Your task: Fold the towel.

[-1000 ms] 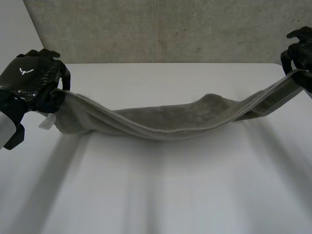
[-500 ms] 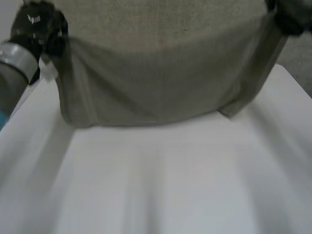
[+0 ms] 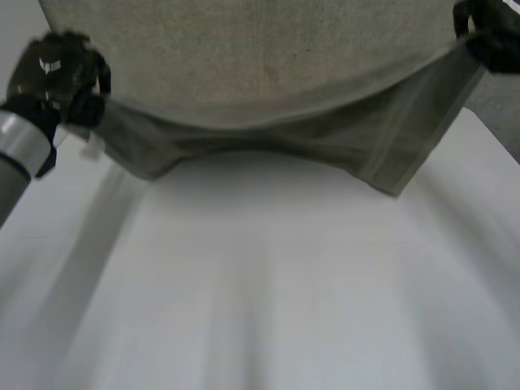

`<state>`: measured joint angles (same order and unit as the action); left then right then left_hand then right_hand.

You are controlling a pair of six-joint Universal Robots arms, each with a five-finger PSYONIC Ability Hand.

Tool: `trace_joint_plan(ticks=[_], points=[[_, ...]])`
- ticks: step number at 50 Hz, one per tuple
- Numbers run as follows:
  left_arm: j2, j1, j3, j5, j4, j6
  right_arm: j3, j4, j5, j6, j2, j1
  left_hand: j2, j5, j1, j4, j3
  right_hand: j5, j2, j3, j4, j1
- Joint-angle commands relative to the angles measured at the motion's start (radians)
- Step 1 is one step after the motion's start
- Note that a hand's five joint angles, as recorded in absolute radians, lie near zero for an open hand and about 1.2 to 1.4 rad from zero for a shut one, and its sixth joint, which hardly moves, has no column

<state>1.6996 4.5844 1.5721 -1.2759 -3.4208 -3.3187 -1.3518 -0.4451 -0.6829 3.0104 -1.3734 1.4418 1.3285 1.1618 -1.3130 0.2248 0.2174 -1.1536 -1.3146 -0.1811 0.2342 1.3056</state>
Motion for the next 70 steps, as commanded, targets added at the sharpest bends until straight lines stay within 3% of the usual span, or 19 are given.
trace_joint_plan(ticks=[1,11,20,26,39,47,56,66,70], points=[[-0.052,0.047,0.196,0.088,0.002,0.001,-0.177,-0.006,0.149,-0.045,0.001,-0.113,0.068,0.06,-0.083,-0.05,-0.043,-0.068,-0.082,0.007,-0.06,0.091],[-0.194,0.057,0.282,0.099,0.044,0.008,-0.331,0.057,0.212,-0.084,-0.122,-0.169,0.068,0.06,-0.083,-0.05,-0.043,-0.068,-0.082,0.007,-0.06,0.091],[-0.325,0.054,0.275,0.101,0.161,0.015,-0.354,0.241,0.244,-0.081,-0.259,-0.207,0.068,0.06,-0.083,-0.05,-0.043,-0.068,-0.082,0.007,-0.06,0.091],[-0.368,0.051,0.246,0.101,0.255,0.053,-0.334,0.4,0.203,-0.03,-0.346,-0.208,0.068,0.06,-0.083,-0.05,-0.043,-0.068,-0.082,0.007,-0.06,0.091],[-0.376,0.062,0.23,0.099,0.302,0.074,-0.352,0.427,0.088,0.036,-0.411,-0.199,0.068,0.06,-0.083,-0.05,-0.043,-0.068,-0.082,0.007,-0.06,0.091],[-0.354,0.088,0.23,0.099,0.357,0.071,-0.359,0.445,0.002,0.028,-0.329,-0.117,0.068,0.06,-0.083,-0.05,-0.043,-0.068,-0.082,0.007,-0.06,0.091],[-0.235,0.094,0.224,0.099,0.362,0.064,-0.309,0.523,-0.02,-0.073,-0.193,-0.083,0.068,0.06,-0.083,-0.05,-0.043,-0.068,-0.082,0.007,-0.06,0.091],[0.049,0.093,0.105,0.09,0.359,0.062,-0.198,0.552,-0.214,-0.264,0.051,0.064,0.068,0.06,-0.083,-0.05,-0.043,-0.068,-0.082,0.007,-0.06,0.091],[0.145,0.093,0.051,0.086,0.362,0.062,-0.147,0.554,-0.237,-0.295,0.125,0.1,0.068,0.06,-0.083,-0.05,-0.043,-0.068,-0.082,0.007,-0.06,0.091]])
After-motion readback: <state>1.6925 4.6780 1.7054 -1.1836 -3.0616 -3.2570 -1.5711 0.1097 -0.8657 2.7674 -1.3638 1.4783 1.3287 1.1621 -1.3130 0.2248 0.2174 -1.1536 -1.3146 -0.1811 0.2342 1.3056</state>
